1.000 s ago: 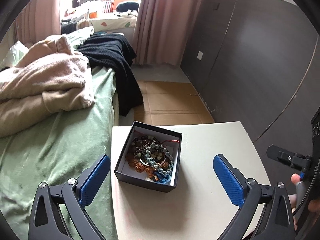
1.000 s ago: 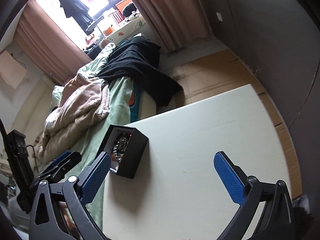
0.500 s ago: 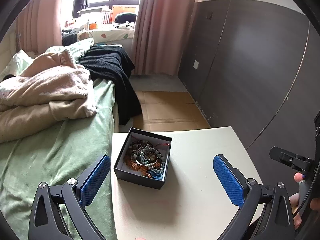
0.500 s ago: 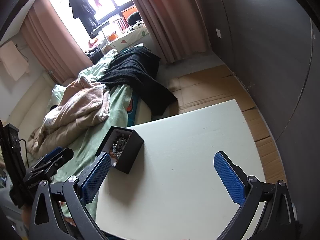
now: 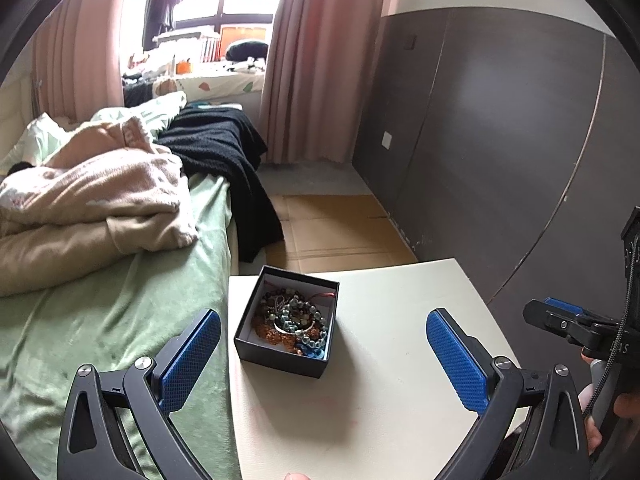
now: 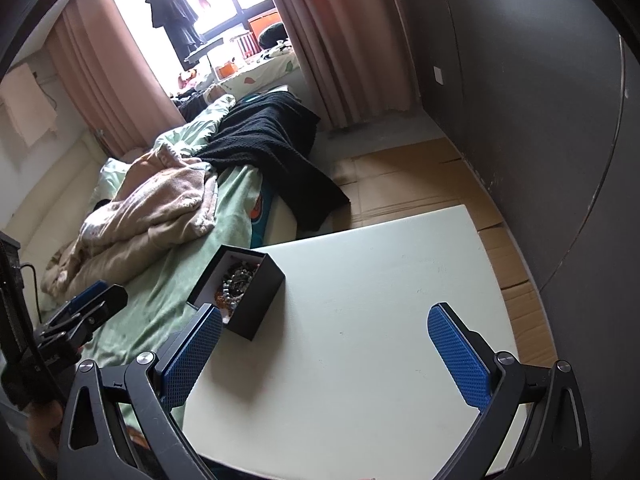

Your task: Organize jewelry

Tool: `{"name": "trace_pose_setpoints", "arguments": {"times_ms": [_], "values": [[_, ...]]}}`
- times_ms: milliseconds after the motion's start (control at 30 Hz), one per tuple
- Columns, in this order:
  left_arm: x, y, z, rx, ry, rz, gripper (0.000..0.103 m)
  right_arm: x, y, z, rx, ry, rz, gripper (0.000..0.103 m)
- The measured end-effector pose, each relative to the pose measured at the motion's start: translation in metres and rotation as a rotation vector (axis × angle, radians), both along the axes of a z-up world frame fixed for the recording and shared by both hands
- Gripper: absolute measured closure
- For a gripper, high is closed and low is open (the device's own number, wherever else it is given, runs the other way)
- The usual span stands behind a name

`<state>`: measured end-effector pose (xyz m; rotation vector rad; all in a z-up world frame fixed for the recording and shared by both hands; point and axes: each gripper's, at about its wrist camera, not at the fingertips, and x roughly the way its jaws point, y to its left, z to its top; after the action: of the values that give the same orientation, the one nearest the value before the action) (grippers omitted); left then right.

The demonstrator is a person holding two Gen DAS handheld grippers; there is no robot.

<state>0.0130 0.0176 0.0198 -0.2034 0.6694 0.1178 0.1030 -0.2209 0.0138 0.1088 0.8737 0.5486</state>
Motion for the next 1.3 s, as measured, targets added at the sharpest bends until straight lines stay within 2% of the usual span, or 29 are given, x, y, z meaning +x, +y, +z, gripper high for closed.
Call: {"name": "trace_pose_setpoints", "arguments": {"times_ms": [500, 1300], "values": [[-0.016, -0.015, 0.008, 0.059, -0.040, -0.024, 0.001, -0.014, -0.004, 0.008, -0.012, -0.043, -0.034, 0.000], [-0.020, -0.021, 0.011, 0.063, -0.061, -0.042, 0.001, -0.019, -0.003, 0.010, -0.055, -0.066, -0.050, 0.000]]}}
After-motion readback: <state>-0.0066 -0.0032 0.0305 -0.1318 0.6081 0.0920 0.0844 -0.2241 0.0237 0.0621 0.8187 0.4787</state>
